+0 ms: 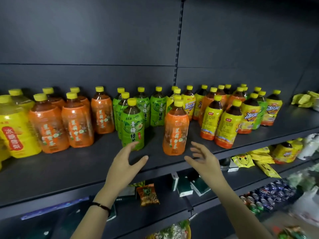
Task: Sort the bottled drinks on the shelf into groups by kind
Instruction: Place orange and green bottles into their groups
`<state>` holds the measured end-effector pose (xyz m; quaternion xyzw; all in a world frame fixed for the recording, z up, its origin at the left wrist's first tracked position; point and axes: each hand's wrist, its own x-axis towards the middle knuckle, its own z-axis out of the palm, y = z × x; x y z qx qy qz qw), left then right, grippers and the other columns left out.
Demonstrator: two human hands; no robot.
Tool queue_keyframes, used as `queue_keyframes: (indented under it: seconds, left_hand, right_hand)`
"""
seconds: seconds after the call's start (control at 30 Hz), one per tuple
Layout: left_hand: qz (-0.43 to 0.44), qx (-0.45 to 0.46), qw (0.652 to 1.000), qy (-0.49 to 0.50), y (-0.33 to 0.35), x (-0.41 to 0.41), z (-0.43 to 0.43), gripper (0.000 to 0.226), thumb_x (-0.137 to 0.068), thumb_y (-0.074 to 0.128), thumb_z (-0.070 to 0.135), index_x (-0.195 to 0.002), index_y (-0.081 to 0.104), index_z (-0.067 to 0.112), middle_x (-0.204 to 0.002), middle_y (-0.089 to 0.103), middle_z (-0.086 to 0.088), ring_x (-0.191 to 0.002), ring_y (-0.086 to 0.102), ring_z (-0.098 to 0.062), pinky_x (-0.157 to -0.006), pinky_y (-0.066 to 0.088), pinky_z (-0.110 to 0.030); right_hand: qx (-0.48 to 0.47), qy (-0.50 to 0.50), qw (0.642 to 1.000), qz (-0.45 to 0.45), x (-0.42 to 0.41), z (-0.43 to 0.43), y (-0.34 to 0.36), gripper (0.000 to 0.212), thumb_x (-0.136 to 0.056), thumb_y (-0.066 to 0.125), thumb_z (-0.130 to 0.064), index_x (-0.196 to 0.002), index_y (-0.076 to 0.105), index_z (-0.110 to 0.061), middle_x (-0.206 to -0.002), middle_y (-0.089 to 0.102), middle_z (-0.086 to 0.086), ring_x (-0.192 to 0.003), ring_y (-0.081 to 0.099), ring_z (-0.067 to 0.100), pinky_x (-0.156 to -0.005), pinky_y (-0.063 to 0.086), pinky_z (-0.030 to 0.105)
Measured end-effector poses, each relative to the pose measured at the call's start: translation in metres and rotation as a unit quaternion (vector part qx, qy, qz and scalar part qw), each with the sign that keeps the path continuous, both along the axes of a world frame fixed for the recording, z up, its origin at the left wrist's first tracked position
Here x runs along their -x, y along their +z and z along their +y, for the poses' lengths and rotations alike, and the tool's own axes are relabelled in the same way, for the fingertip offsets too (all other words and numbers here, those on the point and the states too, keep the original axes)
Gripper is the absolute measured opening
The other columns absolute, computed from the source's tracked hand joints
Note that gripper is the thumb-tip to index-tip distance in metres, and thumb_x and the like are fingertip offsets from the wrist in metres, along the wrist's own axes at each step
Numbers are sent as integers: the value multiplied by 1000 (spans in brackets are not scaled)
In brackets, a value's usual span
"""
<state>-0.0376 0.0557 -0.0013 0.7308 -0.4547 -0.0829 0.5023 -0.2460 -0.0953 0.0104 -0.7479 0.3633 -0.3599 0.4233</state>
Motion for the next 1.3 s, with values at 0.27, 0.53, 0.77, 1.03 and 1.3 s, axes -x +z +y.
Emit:
queue_keyframes:
  seconds: [0.27, 0.53, 0.77, 1.03, 1.3]
  left_hand:
    - [81, 47, 995, -22, 3, 10, -107, 76, -69, 64, 57, -138, 36, 38, -136, 41, 18, -126, 40, -5, -97, 35, -25]
    - [225, 48, 968, -98, -10, 4, -166, 103, -47, 82, 67, -137, 40, 38, -127, 59, 13, -115, 58, -4, -98, 50, -35]
    - [234, 98, 966, -46, -15, 6, -164, 96, -41, 87, 60, -124, 52, 28, -115, 67, 8, -106, 64, -8, -82, 55, -25]
    - [201, 116, 969, 82, -13, 10, -110, 74, -50, 89, 50, -114, 55, 37, -107, 69, 16, -98, 65, -2, -76, 53, -20]
    - [174, 140, 957, 187, -10, -5, -36, 92, -35, 81, 73, -115, 56, 34, -108, 69, 16, -98, 65, -2, -78, 50, -25]
  right_hand:
    - [-4, 35, 999, 0, -18, -91, 1, 68, -79, 76, -28, -139, 43, -28, -124, 55, -9, -111, 53, 9, -90, 43, 23]
    - [-42, 128, 990, -50, -49, -132, -8, 54, -77, 79, -23, -124, 55, -28, -117, 64, -9, -107, 62, 12, -92, 53, 36]
    - [-76, 195, 974, -84, -54, -163, -3, 33, -83, 71, -24, -114, 62, -30, -114, 67, -9, -108, 62, 10, -91, 53, 29]
    - [-153, 204, 961, -107, -106, -195, -5, 90, -62, 84, -46, -138, 37, -40, -143, 44, -4, -128, 47, 14, -103, 45, 35]
    - [-46, 128, 991, -11, -135, -165, -10, 107, -59, 85, -49, -144, 21, -32, -142, 19, -5, -139, 16, 23, -113, 27, 49]
